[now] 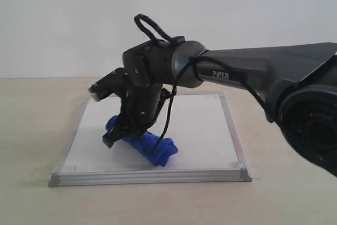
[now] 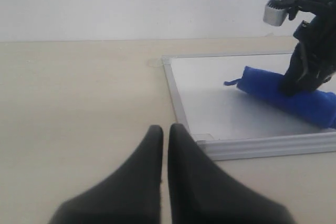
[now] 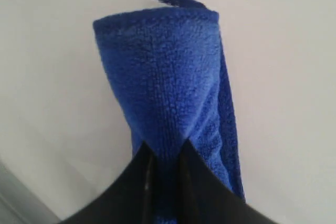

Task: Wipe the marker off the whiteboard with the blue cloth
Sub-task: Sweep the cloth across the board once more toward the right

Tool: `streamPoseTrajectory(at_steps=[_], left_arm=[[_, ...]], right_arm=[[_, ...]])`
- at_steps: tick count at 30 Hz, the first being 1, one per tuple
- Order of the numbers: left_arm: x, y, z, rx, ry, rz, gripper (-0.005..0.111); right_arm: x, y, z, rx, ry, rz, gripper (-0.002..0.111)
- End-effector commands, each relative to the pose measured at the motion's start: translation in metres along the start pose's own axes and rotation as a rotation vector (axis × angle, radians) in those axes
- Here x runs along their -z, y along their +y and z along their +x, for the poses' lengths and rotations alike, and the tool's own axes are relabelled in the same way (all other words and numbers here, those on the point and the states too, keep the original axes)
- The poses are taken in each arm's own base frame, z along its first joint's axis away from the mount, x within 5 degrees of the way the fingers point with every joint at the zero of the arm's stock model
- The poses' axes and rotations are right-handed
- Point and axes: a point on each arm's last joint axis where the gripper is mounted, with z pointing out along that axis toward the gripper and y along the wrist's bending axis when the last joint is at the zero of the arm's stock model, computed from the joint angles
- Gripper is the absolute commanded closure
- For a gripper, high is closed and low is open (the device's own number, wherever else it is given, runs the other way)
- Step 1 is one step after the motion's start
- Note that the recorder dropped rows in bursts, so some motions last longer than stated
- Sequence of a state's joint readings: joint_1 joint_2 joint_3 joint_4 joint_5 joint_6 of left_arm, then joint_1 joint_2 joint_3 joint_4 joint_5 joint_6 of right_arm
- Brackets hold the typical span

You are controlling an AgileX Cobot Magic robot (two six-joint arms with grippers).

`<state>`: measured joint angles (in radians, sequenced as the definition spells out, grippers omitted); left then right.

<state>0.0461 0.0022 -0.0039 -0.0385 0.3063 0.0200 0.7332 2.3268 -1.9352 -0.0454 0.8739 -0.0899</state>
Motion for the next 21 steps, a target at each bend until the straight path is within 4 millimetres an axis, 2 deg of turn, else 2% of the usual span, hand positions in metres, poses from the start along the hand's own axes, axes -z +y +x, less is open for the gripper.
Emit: streamPoseTrajectory(at_steps=[1, 2, 4, 5, 6, 7, 8, 9, 10, 12, 13, 14, 15, 16, 17, 18, 19, 20, 21], left_arm=[[0.0, 0.0, 0.001, 0.008, 0.002, -0.002, 0.103], [0.0, 0.0, 0.001, 0.008, 0.002, -0.002, 0.103], [0.0, 0.0, 0.001, 0.008, 0.002, -0.002, 0.103], [0.0, 0.0, 0.001, 0.008, 0.002, -0.002, 0.103], [0.0, 0.0, 0.001, 0.008, 0.002, -0.002, 0.103], [0.0, 0.0, 0.001, 0.008, 0.002, -0.002, 0.103], [0.0, 0.0, 0.001, 0.008, 0.002, -0.002, 0.103], [0.0, 0.0, 0.001, 0.008, 0.002, -0.002, 0.103], [0.0, 0.0, 0.001, 0.008, 0.002, -0.002, 0.103], [0.0, 0.0, 0.001, 0.008, 0.002, -0.002, 0.103], [0.0, 0.0, 0.001, 0.008, 0.002, -0.002, 0.103], [0.0, 0.0, 0.001, 0.008, 0.002, -0.002, 0.103], [0.0, 0.0, 0.001, 0.008, 0.002, -0.002, 0.103], [0.0, 0.0, 0.001, 0.008, 0.002, -0.002, 0.103], [0.0, 0.0, 0.001, 0.008, 0.002, -0.002, 0.103], [0.0, 0.0, 0.001, 0.008, 0.002, -0.002, 0.103], [0.0, 0.0, 0.001, 0.008, 0.002, -0.002, 0.103], [0.0, 0.0, 0.001, 0.008, 0.002, -0.002, 0.103], [0.0, 0.0, 0.001, 0.008, 0.002, -0.002, 0.103]], right_arm=[[0.007, -0.039, 0.015, 0.109, 0.113, 0.004, 0.109], [0.008, -0.052, 0.019, 0.135, 0.151, 0.046, 0.109], [0.007, -0.078, 0.023, -0.241, 0.109, 0.111, 0.109], [0.007, -0.085, 0.025, -0.24, 0.109, 0.087, 0.109], [0.008, -0.092, 0.029, -0.085, 0.143, 0.068, 0.109], [0.009, -0.099, 0.034, -0.031, 0.177, 0.076, 0.109], [0.01, -0.113, 0.039, -0.14, 0.174, 0.111, 0.109], [0.01, -0.126, 0.042, -0.33, 0.151, 0.117, 0.109], [0.011, -0.135, 0.046, -0.42, 0.142, 0.089, 0.109], [0.013, -0.145, 0.052, -0.283, 0.149, 0.005, 0.109], [0.013, -0.15, 0.055, -0.303, 0.155, 0.007, 0.109], [0.014, -0.158, 0.057, -0.443, 0.138, 0.021, 0.109], [0.014, -0.156, 0.055, -0.551, 0.12, -0.022, 0.109], [0.014, -0.148, 0.05, -0.509, 0.092, -0.119, 0.109], [0.015, -0.136, 0.046, -0.341, 0.068, -0.201, 0.109], [0.014, -0.128, 0.043, -0.25, 0.061, -0.226, 0.109], [0.013, -0.125, 0.037, -0.334, 0.032, -0.208, 0.109], [0.013, -0.123, 0.031, -0.535, -0.007, -0.2, 0.109], [0.009, -0.114, 0.023, -0.636, -0.043, -0.232, 0.109]])
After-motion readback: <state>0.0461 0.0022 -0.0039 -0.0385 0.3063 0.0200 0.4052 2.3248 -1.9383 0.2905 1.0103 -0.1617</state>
